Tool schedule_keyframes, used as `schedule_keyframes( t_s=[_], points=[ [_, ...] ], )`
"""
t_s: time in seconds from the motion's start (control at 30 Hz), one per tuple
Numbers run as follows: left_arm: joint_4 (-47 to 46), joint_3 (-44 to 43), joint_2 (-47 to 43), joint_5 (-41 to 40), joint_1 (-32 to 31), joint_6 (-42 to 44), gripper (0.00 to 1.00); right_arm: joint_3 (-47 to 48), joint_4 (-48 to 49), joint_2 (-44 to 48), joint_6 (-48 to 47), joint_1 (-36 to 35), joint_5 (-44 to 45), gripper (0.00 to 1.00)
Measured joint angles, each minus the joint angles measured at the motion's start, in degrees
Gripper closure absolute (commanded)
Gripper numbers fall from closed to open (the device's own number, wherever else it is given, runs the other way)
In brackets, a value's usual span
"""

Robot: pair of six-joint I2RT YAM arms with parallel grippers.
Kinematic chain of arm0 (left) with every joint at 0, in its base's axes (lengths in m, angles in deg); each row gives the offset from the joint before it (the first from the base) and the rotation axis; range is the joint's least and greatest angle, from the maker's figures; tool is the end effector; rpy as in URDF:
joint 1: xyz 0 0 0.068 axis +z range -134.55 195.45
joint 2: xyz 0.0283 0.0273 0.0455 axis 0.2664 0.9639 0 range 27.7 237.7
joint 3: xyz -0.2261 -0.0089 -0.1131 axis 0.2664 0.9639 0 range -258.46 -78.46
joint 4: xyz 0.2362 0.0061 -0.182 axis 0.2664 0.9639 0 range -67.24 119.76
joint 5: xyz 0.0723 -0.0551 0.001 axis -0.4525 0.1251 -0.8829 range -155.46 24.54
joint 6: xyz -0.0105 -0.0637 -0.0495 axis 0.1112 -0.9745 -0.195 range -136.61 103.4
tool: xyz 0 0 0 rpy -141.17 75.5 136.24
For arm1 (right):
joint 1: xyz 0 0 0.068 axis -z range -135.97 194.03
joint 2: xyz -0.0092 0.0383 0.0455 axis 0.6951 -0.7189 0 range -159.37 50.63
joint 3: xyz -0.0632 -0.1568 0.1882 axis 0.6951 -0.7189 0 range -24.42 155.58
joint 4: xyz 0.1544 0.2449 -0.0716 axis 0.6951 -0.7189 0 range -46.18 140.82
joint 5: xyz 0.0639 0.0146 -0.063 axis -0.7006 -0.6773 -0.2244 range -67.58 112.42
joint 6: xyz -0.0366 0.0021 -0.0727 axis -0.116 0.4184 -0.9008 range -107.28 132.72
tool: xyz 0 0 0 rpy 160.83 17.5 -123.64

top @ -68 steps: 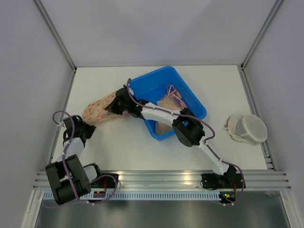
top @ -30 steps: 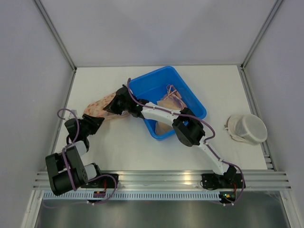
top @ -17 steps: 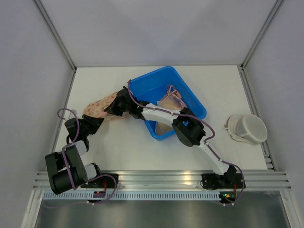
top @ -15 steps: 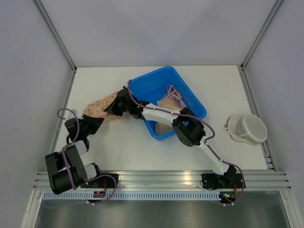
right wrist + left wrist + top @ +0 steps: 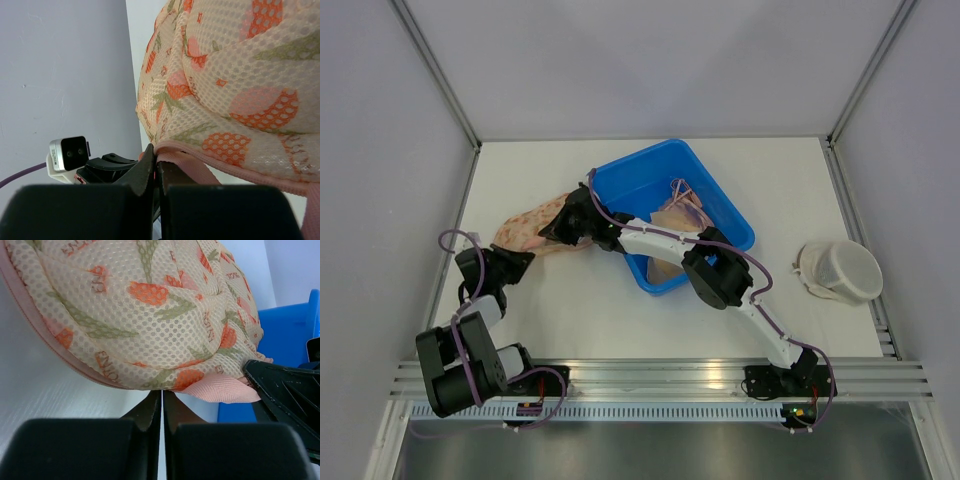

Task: Unzip the laundry bag and remove the bra
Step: Unzip the laundry bag at the center of the board.

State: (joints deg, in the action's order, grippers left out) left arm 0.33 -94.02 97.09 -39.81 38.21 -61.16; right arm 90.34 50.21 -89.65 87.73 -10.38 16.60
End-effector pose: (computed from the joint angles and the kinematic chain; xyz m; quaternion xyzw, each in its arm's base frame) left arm 0.2588 0.0754 0.0758 -0.3808 0.7680 -0.2803 0.4320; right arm 0.3543 0.5074 0.1373 0.1251 0.8387 0.4961 0.1867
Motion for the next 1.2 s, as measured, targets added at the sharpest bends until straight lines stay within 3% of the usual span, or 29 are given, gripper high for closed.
schedule_keyframes(
  t_s=[0.57,0.7,0.8,1.2],
  points=[
    [8.66,-0.66,-5.70,-5.03,0.02,0.02,0.97,0.00,-0.04,0.00,-0.02,0.00,0.02,1.00],
    [6.88,-0.11,-7.06,-3.91,0.00,0.11,0.66,0.00,-0.04,0.00,0.00,0.00,0.04,1.00],
    [5.38,1.05,-7.89,-2.86,0.02,0.00,0.58,0.00,-0.22,0.11,0.00,0.00,0.02,1.00],
    [1.90,2.27,-6.29,-1.97,0.00,0.00,0.55,0.00,-0.28,0.79,0.02,0.00,0.02,0.99]
  ],
)
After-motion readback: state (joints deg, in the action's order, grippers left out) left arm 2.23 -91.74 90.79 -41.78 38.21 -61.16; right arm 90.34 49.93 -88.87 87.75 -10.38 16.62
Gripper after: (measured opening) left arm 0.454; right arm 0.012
